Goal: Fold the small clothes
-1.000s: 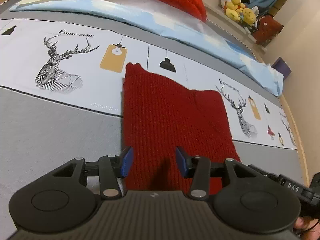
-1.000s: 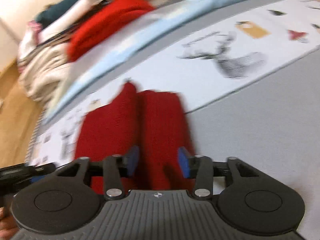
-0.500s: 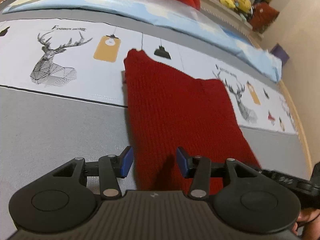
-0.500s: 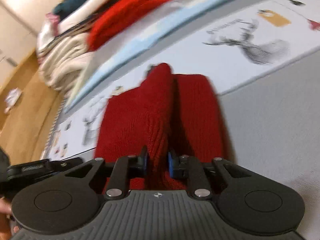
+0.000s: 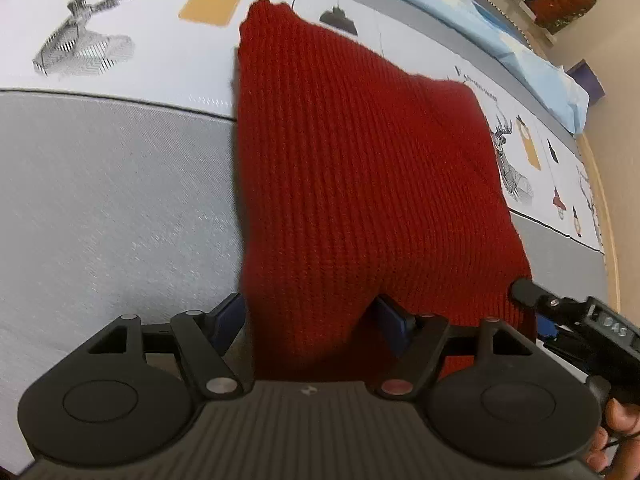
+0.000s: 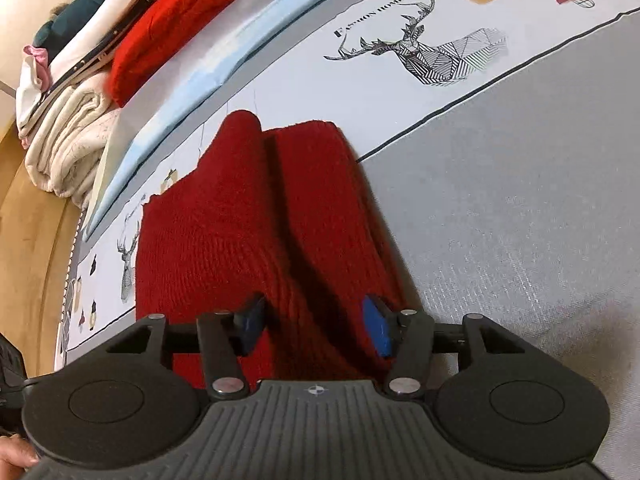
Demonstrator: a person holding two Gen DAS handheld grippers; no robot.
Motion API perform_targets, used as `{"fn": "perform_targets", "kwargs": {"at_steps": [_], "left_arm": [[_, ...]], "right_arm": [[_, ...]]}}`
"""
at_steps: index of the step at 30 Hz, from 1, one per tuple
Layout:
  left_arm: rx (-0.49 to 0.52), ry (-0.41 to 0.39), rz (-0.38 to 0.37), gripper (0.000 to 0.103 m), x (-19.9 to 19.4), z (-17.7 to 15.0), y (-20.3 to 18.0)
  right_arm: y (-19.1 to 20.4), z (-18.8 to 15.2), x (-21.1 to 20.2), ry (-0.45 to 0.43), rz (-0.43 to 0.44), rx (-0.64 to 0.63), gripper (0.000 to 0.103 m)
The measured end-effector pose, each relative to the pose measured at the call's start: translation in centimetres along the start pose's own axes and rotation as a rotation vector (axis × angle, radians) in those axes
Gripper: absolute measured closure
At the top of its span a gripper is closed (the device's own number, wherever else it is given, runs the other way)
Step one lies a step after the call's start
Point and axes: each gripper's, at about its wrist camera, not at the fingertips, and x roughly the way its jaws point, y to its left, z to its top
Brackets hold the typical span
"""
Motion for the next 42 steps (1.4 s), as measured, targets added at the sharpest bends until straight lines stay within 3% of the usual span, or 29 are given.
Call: {"fn": "perform_targets", "kwargs": {"at_steps": [5, 7, 9, 11, 14, 15, 16, 19, 22, 27, 30, 32, 34, 37, 38, 39, 40, 42], "left_arm": [[0.007, 0.005, 0.023, 0.022, 0.9, 0.2, -0.9], [0.002, 0.007, 0.025, 0.021, 1.2, 0.3, -0.9], [-0.002, 0.004, 0.024, 0.021, 1.2, 0.3, -1.0], [0.006, -0.01, 0.022, 0.025, 1.1, 0.4, -1.1], [0.029, -0.057, 0.022, 0.039, 0.1, 0.4, -1.5], [0.044, -0.083, 0.03, 0.044, -0.4, 0.4, -1.6], [0.065, -0.116, 0.04, 0.048, -1.1, 0.5, -1.9], [0.109, -0.174, 0.056, 0.05, -2.4, 0.7, -1.8], [0.098, -0.139, 0.079, 0.05, -2.5, 0.8, -1.0], [0.141, -0.188, 0.052, 0.051, -4.3, 0.3, -1.2], [0.191, -0.14, 0.098, 0.05, -3.4, -0.3, -1.8], [0.184, -0.088, 0.13, 0.048, -2.4, -0.6, -1.5], [0.146, -0.059, 0.11, 0.046, -1.9, -0.6, -1.0], [0.13, -0.046, 0.083, 0.046, -1.6, -0.8, -0.6], [0.135, -0.045, 0.08, 0.049, -1.6, -0.8, -0.7], [0.142, -0.05, 0.074, 0.055, -1.8, -0.8, -0.9], [0.147, -0.066, 0.06, 0.056, -2.2, -0.8, -1.2], [0.163, -0.078, 0.026, 0.057, -2.6, -1.0, -1.4]], "right_arm": [[-0.4, 0.7, -1.9, -0.082, 0.02, 0.059, 0.05], [-1.2, 1.1, -2.6, -0.125, -0.018, 0.085, 0.049], [-1.9, 1.3, -1.8, -0.097, -0.1, 0.089, 0.049], [-2.9, 1.0, -0.2, -0.005, -0.159, 0.107, 0.048], [-3.1, 0.4, 1.4, 0.077, -0.138, 0.112, 0.054], [-2.5, 0.2, 1.6, 0.076, -0.131, 0.078, 0.071], [-1.8, 0.1, 1.8, 0.072, -0.116, 0.041, 0.074], [-0.5, -0.4, 2.1, 0.065, -0.092, 0.004, 0.078], [-0.2, -0.5, 2.6, 0.075, -0.077, 0.017, 0.078], [0.4, -0.2, 1.7, 0.025, -0.122, -0.02, 0.078], [1.5, 0.2, -0.5, -0.126, -0.165, -0.085, 0.077], [2.6, 0.2, -2.1, -0.206, -0.086, -0.127, 0.075], [3.5, -0.2, -2.5, -0.197, 0.005, -0.172, 0.053], [4.3, -1.3, -1.0, -0.074, 0.062, -0.216, 0.049], [4.5, -1.6, -0.2, -0.017, 0.05, -0.236, 0.052], [4.5, -1.9, 0.6, 0.031, 0.035, -0.253, 0.072], [4.5, -2.2, 1.1, 0.058, 0.016, -0.274, 0.077], [4.7, -2.0, 0.3, 0.006, 0.008, -0.299, 0.079]]}}
